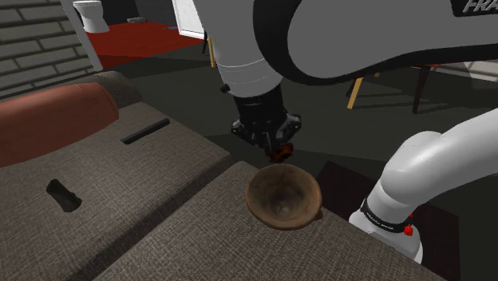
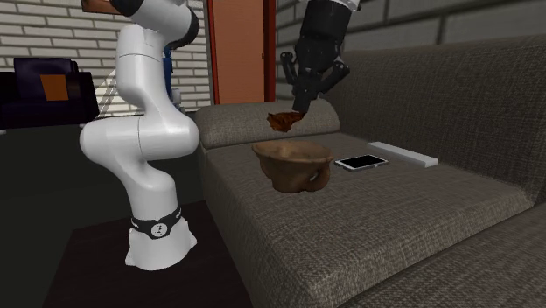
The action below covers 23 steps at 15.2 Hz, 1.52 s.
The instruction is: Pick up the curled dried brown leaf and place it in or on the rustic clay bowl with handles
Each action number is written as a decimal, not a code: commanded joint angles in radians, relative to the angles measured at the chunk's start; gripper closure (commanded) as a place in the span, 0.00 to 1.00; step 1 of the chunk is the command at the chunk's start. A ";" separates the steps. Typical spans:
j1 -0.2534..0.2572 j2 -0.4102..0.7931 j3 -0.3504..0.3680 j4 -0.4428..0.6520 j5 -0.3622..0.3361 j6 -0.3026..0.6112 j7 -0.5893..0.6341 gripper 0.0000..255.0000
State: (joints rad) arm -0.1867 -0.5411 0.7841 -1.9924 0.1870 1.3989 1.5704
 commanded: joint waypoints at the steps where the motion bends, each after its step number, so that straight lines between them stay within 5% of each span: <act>1: 0.037 -0.065 -0.020 -0.040 0.034 -0.020 0.001 1.00; 3: 0.083 -0.139 -0.039 -0.081 0.071 -0.051 0.010 1.00; 16: 0.104 -0.167 0.008 -0.262 0.116 0.108 0.014 1.00; 23: 0.104 -0.167 0.008 -0.262 0.116 0.108 0.014 1.00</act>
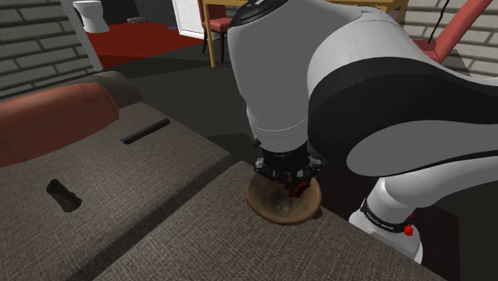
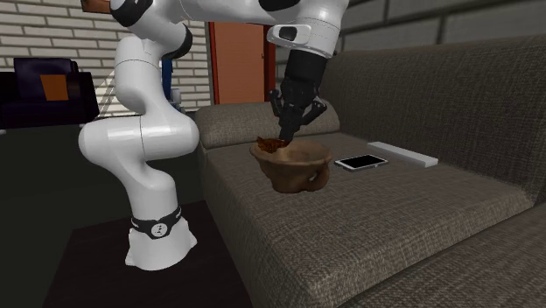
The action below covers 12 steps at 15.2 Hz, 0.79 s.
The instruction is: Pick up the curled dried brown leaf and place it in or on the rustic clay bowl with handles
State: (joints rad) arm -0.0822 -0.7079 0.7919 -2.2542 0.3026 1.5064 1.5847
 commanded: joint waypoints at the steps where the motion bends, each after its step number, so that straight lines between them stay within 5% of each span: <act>1: 0.000 0.000 0.000 0.000 0.000 0.000 0.000 1.00; 2: 0.000 0.000 0.000 0.000 0.000 0.000 0.000 0.00; 7: 0.000 0.000 0.000 0.000 0.000 0.000 0.000 0.00; 12: -0.030 0.049 -0.004 0.157 -0.031 -0.107 0.021 0.00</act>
State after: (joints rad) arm -0.1083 -0.6652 0.7885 -2.1154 0.2760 1.4113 1.6043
